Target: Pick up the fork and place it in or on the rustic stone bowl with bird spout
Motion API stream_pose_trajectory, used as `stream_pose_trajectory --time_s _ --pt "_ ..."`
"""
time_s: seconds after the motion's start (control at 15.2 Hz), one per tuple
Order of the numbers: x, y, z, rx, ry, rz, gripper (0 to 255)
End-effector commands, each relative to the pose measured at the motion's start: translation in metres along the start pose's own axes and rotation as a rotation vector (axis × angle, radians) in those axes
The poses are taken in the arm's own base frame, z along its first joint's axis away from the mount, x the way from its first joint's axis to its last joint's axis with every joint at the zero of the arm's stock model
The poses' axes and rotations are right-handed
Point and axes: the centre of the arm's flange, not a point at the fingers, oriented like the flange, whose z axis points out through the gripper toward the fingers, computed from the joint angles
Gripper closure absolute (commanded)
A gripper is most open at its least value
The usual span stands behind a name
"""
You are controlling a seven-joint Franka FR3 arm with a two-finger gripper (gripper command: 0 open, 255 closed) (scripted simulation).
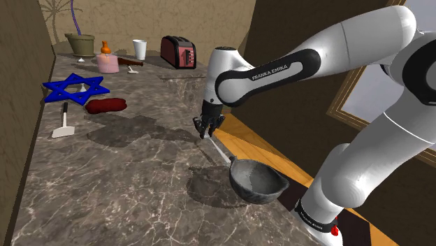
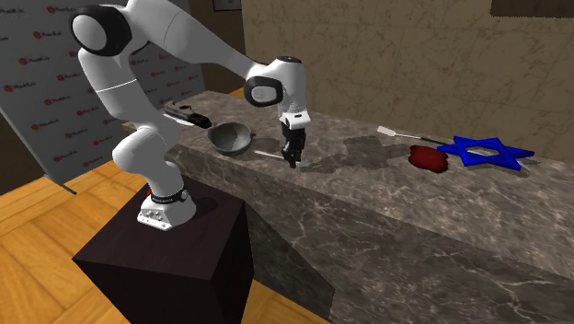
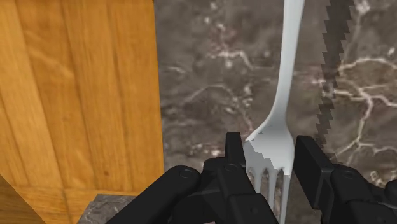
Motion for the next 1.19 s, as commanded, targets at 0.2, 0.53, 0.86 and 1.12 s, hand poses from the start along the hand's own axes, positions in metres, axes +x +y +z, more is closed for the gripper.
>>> stream_pose_trajectory --time_s 0.2,0.53,0.86,1.12 --pt "0.002 -0.001 -0.026 0.0 0.0 0.0 255" --pt "0.004 -0.002 -0.053 0.0 0.0 0.0 255" --pt "0.006 -0.002 -0.079 0.0 0.0 0.0 255" --pt "0.007 -0.003 -0.1 0.0 0.0 0.0 255"
